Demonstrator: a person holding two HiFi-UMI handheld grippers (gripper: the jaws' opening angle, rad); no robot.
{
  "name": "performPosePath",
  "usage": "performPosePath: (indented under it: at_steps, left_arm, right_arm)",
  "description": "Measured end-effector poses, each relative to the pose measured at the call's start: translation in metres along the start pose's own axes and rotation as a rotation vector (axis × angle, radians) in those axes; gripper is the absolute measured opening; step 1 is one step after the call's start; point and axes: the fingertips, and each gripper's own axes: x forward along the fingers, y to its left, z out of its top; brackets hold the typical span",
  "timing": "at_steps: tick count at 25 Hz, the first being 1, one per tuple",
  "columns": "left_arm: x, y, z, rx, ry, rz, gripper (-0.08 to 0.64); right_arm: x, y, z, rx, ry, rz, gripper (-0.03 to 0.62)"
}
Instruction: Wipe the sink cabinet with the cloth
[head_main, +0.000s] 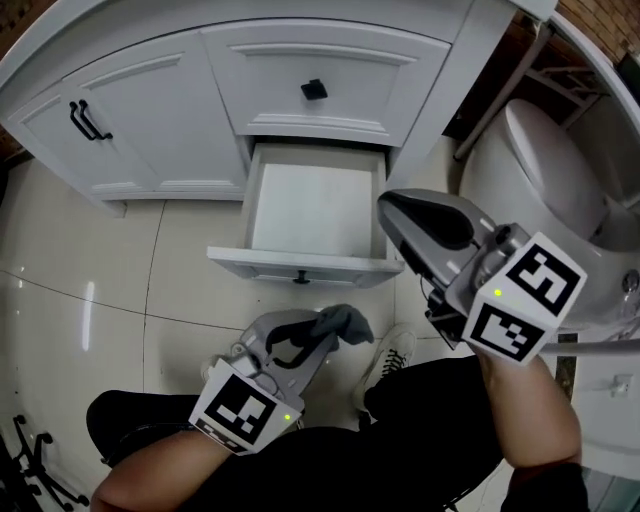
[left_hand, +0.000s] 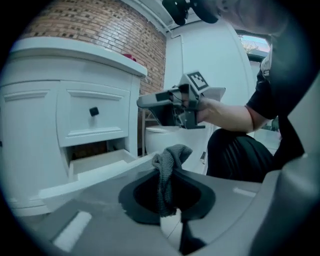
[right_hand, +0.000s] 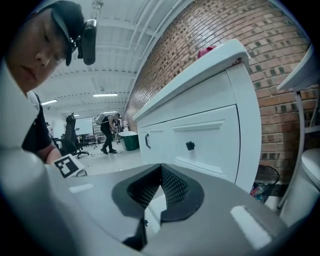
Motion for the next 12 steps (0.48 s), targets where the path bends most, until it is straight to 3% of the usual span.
performPosePath:
  at_steps: [3, 9, 12]
  left_arm:
    - [0.041, -0.005, -0.019, -0.042, -0.005, 0.001, 0.040]
    - [0.106, 0.005, -0.097, -0.306, -0.008, 0.101, 0.040]
    - [0.122, 0.004, -0.123, -0.366, -0.014, 0.091, 0.040]
  right_arm:
    - [0.002, -0.008, 0.004, 0.061, -0.037, 0.037, 0.006]
    - [0.007, -0.026, -0.022, 0.104, 0.021, 0.030, 0.006]
    - [0.002, -0.036, -0.029, 0.179, 0.021, 0.035, 0.006]
